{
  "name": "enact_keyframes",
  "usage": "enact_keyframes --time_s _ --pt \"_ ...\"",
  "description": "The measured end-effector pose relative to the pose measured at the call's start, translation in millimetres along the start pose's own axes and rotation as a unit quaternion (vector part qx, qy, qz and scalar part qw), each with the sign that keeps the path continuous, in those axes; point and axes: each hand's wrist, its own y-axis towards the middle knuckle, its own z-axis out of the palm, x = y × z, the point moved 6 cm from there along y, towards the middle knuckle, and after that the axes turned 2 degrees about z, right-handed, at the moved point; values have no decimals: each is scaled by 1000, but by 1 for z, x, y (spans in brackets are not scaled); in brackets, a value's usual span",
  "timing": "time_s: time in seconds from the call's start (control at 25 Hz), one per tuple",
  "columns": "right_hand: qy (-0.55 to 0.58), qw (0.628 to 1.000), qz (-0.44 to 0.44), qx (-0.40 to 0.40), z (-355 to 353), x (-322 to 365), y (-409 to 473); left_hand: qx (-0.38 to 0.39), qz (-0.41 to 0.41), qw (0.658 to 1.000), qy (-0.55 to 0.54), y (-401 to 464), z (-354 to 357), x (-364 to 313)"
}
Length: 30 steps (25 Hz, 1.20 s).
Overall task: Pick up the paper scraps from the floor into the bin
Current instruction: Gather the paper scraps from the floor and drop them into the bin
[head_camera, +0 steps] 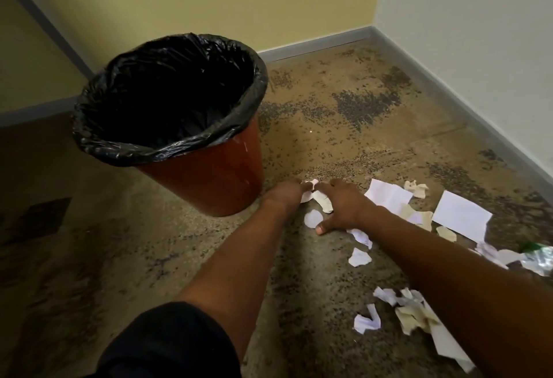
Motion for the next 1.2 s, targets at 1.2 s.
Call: enact_keyframes --time_s 1.2 --pt "82 986 -55 -131 -160 134 -118 -328 -44 918 -218 -194 -149 -26"
